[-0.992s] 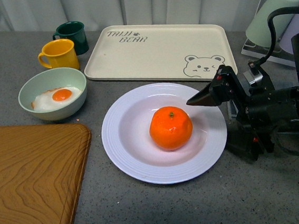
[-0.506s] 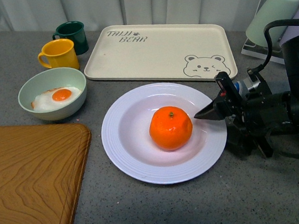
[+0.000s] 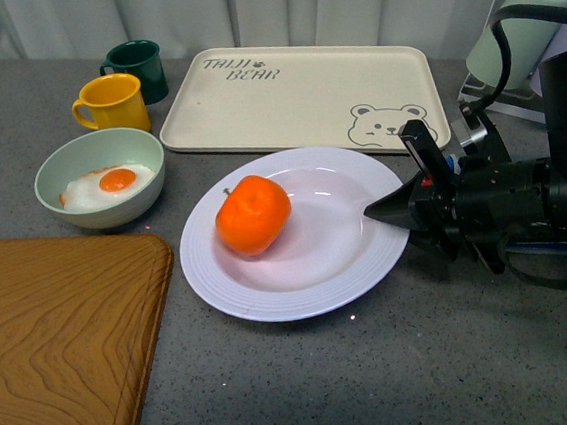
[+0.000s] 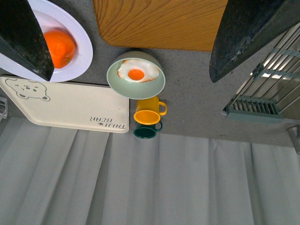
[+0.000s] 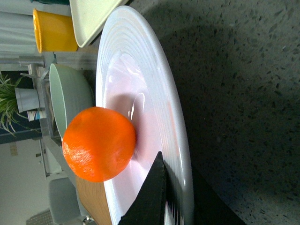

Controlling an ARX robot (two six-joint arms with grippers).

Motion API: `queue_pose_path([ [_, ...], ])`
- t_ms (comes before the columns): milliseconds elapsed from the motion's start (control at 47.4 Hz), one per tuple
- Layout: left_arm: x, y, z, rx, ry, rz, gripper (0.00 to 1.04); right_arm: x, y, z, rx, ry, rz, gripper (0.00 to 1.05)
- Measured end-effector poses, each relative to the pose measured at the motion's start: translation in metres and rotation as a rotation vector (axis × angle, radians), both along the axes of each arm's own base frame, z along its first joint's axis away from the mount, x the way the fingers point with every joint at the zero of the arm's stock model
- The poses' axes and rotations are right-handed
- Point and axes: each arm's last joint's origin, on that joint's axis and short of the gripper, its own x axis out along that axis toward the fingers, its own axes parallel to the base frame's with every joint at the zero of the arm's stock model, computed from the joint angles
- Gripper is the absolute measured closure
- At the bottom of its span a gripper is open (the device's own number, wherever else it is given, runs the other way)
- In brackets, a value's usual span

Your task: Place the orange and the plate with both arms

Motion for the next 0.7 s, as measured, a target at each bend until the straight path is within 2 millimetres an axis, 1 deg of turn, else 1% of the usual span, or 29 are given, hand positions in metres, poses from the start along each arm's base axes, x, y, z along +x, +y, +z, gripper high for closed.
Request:
queue_pose_path([
  [105,0.000,0.000,0.000,0.000,0.000,0.000,0.07,-0.001,-0.003,0.004,0.036,-0.079,-0.016,1.02],
  [211,0.000,0.000,0.000,0.000,0.000,0.000,0.07,0.003,-0.006,0.017,0.092,-0.164,-0.024,1.02],
  [295,0.000,0.000,0.000,0.000,0.000,0.000,0.07,0.008,-0.006,0.027,0.114,-0.194,-0.029,1.02],
  [380,0.000,0.000,0.000,0.000,0.000,0.000,0.07,0.013,-0.005,0.031,0.121,-0.206,-0.034,1.02],
  [506,0.000,0.000,0.000,0.000,0.000,0.000,0.07,0.026,-0.003,0.036,0.129,-0.205,-0.046,1.02],
  [696,0.000,0.000,0.000,0.000,-0.001,0.000,0.07,0.053,0.001,0.039,0.130,-0.192,-0.073,1.02],
])
